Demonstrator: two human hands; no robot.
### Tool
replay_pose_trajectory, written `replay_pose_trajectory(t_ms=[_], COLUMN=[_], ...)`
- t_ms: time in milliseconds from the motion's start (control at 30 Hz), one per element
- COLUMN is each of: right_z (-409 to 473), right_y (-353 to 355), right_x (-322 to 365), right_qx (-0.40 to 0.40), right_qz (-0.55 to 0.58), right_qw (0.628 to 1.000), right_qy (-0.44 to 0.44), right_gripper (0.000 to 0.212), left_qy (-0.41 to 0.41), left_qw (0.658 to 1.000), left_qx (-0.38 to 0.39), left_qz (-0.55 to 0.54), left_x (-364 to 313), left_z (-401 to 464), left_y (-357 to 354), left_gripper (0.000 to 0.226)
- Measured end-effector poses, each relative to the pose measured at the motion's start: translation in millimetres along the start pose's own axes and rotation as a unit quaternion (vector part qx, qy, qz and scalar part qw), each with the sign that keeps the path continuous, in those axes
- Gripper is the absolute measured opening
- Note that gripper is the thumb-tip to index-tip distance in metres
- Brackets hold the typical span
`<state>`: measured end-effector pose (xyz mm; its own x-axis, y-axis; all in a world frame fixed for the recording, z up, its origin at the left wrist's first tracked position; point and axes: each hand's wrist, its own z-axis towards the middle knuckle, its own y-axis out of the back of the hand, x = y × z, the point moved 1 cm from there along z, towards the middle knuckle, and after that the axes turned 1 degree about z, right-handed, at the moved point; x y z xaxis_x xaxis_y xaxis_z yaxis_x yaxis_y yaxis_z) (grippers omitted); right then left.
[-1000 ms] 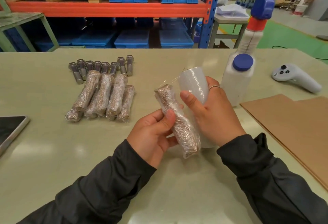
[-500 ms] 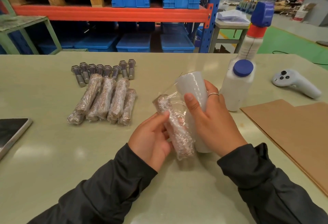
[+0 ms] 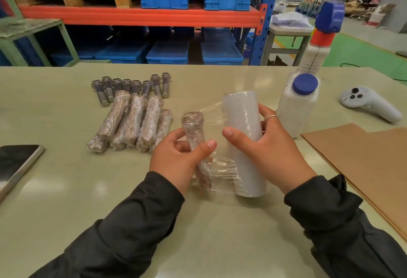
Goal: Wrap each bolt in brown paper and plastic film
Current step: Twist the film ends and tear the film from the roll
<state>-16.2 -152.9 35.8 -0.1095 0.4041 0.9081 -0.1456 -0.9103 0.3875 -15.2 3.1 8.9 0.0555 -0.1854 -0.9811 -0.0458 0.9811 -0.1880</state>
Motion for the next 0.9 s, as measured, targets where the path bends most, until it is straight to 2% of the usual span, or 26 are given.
replay_pose_trajectory(t_ms=[100,200,333,433,567,800,900], right_z=[-1.7,-4.9,-7.5,-7.6,-7.1,-5.0,-3.8], right_y=[-1.3,-5.1,-8.1,-3.2,1.4,-4.2,-4.4], right_x=[-0.4,-0.4,2.4,3.7,5.0,3.1,2.7], right_qx=[0.001,0.003,0.002,-0.018,-0.030,-0.029,-0.034], right_qz=[0.008,-0.018,-0.054,-0.072,-0.097,-0.118,-0.114], right_qw=[1.000,1.000,0.998,0.996,0.994,0.990,0.990], right_qy=[0.007,0.020,0.036,0.045,0.048,0.067,0.070], right_gripper=[0.101,0.086,0.105,0.110,0.112,0.109,0.108], left_qy=[-0.018,-0.064,-0.099,-0.124,-0.135,-0.215,-0.242], left_qw=[0.999,0.989,0.970,0.965,0.966,0.932,0.916], left_qx=[0.001,0.023,0.025,0.003,0.010,0.024,0.046], left_qz=[0.035,0.132,0.221,0.232,0.221,0.289,0.317], left_x=[-1.1,-3.8,-2.0,-4.1,-8.2,-6.3,-7.6], left_z=[2.5,-0.7,-7.7,-10.5,-14.3,-20.3,-24.1], left_y=[0.3,-1.9,-8.5,-12.8,-16.4,-14.6,-17.1], left_gripper=[0.034,0.027,0.010,0.015,0.010,0.021,0.033])
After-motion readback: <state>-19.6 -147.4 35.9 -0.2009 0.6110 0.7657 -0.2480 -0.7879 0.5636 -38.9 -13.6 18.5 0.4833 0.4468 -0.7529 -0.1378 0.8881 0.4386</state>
